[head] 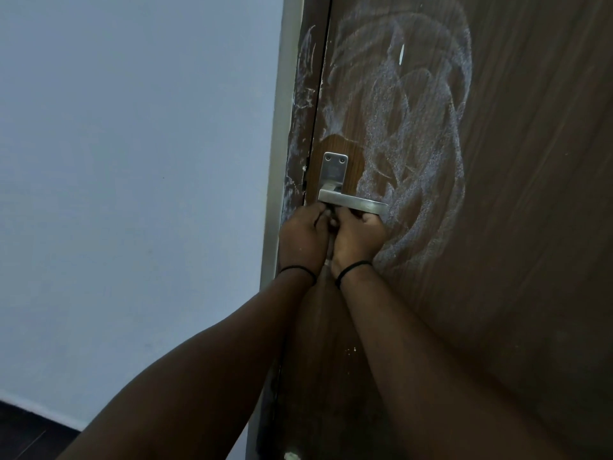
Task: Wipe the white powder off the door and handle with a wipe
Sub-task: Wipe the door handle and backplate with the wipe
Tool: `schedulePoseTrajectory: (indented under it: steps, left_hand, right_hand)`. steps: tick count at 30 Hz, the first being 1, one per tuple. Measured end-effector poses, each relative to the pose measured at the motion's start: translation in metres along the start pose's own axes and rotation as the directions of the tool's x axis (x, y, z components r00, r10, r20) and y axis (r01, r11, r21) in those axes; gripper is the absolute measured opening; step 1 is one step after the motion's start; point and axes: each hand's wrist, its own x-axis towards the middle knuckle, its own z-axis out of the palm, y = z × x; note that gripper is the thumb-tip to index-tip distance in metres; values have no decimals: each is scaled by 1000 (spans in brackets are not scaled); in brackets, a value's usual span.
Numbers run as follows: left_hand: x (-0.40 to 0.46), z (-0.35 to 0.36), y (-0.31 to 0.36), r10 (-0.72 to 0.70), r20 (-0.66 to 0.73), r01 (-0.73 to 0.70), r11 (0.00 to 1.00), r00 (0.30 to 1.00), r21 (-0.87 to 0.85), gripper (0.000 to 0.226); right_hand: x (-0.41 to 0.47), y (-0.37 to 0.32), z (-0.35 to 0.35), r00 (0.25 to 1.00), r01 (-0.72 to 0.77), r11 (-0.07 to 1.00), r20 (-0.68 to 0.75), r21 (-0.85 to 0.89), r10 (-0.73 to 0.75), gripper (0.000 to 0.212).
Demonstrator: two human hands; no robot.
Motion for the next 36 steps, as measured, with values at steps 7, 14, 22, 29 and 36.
schedulePoseTrajectory:
  steps: [7, 14, 22, 29, 36]
  left_hand:
    - [6, 2, -13, 35, 40, -40, 992, 999, 124, 14]
    - [0, 5, -9, 29, 22, -30, 998, 999, 55, 13]
    - [3, 11, 7, -288, -13, 278, 935, 958, -219, 12]
    - [6, 5, 6, -490, 144, 502, 760, 860, -411, 17]
    - [9, -1, 14, -473, 172, 498, 755, 864, -427, 15]
  right_hand:
    - [4, 12, -4, 984, 176, 918, 84, -354, -156, 7]
    - [2, 25, -12, 987, 138, 932, -33, -334, -158, 5]
    - [6, 9, 0, 995, 101, 993, -22, -60, -102, 13]
    - [1, 14, -11, 1000, -24, 987, -11, -157, 23, 10]
    - [4, -15, 1, 978, -209, 924, 53, 321, 203, 17]
